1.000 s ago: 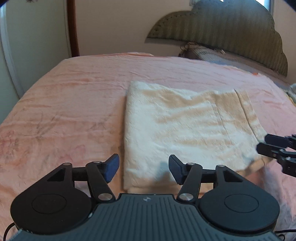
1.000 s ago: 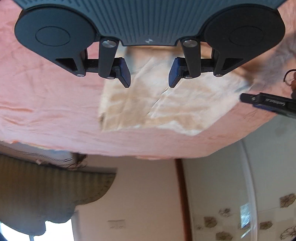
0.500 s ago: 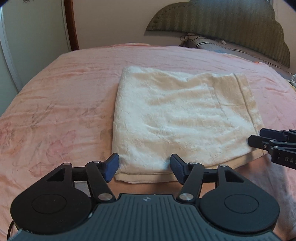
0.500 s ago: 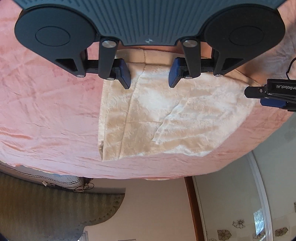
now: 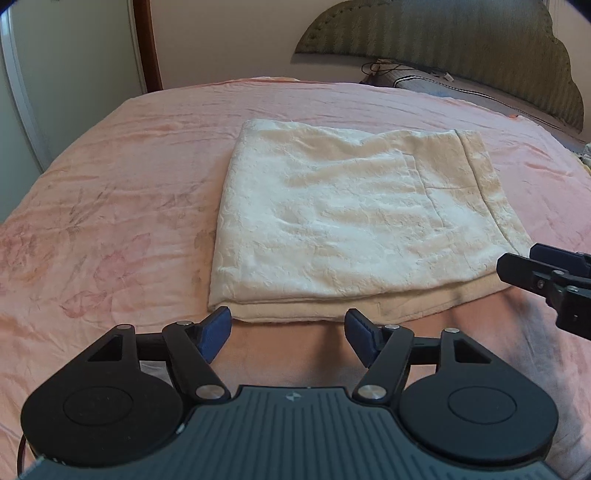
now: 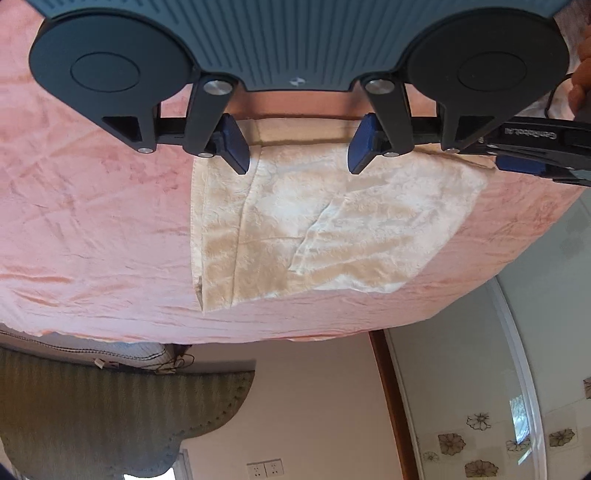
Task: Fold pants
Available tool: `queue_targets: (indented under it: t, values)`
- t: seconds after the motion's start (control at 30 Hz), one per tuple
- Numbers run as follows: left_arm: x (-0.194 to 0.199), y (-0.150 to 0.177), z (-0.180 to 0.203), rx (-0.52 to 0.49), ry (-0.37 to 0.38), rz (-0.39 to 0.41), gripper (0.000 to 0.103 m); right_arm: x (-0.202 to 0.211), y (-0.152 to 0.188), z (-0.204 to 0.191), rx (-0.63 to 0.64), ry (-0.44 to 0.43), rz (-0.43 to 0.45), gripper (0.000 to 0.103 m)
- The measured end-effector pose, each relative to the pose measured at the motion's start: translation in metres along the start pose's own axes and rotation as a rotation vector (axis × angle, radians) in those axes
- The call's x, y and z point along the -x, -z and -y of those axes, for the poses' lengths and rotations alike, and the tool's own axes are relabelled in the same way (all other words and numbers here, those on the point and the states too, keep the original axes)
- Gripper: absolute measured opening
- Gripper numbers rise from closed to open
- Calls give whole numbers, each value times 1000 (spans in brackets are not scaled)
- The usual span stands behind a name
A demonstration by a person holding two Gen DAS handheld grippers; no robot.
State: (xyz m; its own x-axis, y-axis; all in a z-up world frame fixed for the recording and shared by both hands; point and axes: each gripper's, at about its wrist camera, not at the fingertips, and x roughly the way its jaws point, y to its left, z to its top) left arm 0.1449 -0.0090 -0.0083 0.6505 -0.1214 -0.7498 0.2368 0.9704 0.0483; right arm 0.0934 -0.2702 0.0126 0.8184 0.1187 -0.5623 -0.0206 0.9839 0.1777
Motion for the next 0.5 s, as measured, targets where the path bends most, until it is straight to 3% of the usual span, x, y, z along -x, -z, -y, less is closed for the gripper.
queue_targets:
  t: [0.1, 0.33, 0.47, 0.5]
  values:
    - [4, 6, 6, -18, 4, 5, 71, 12, 9, -9, -12, -58, -9, 71]
    - [17, 17, 6, -40, 4, 5, 72, 17, 39, -18, -106, -52, -99, 72]
    - [27, 24, -1, -24, 0, 7, 75, 44, 41, -30, -149, -129, -47, 96]
    - [29, 26, -3, -16, 1, 5, 76, 52, 40, -35, -140, -128, -25, 98]
